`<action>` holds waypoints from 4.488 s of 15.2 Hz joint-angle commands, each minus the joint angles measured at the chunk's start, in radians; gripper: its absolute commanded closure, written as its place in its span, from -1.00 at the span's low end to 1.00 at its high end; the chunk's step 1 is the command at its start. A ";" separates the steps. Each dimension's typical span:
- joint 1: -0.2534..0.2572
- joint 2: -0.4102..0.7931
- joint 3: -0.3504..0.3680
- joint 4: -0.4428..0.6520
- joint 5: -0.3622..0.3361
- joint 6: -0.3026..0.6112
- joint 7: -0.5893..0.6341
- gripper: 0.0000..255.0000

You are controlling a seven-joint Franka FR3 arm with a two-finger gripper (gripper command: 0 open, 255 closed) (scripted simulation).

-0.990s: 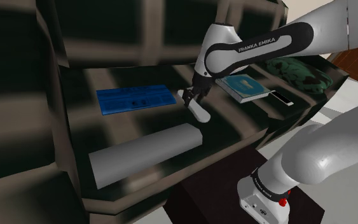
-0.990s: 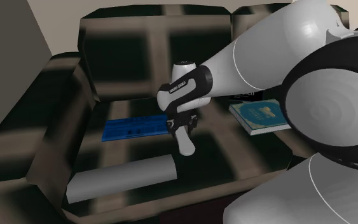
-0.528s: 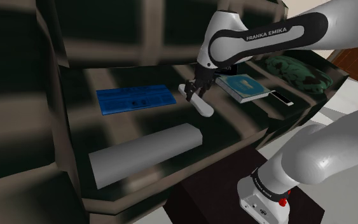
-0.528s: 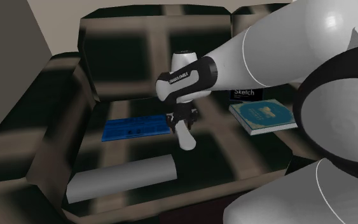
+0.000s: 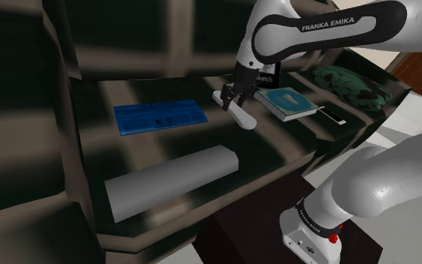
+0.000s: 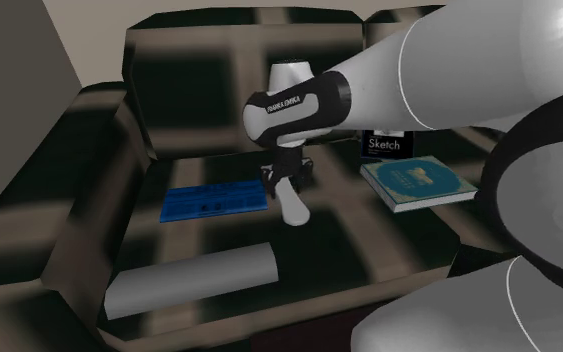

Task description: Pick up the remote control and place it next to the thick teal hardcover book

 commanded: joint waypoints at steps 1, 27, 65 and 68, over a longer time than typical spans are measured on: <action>-0.012 0.008 -0.017 0.015 -0.008 -0.008 -0.024 1.00; -0.265 0.544 -0.324 0.617 -0.003 -0.089 -0.573 1.00; -0.268 0.581 -0.321 0.550 0.009 0.013 -0.583 -1.00; -0.268 0.581 -0.321 0.550 0.009 0.013 -0.583 -1.00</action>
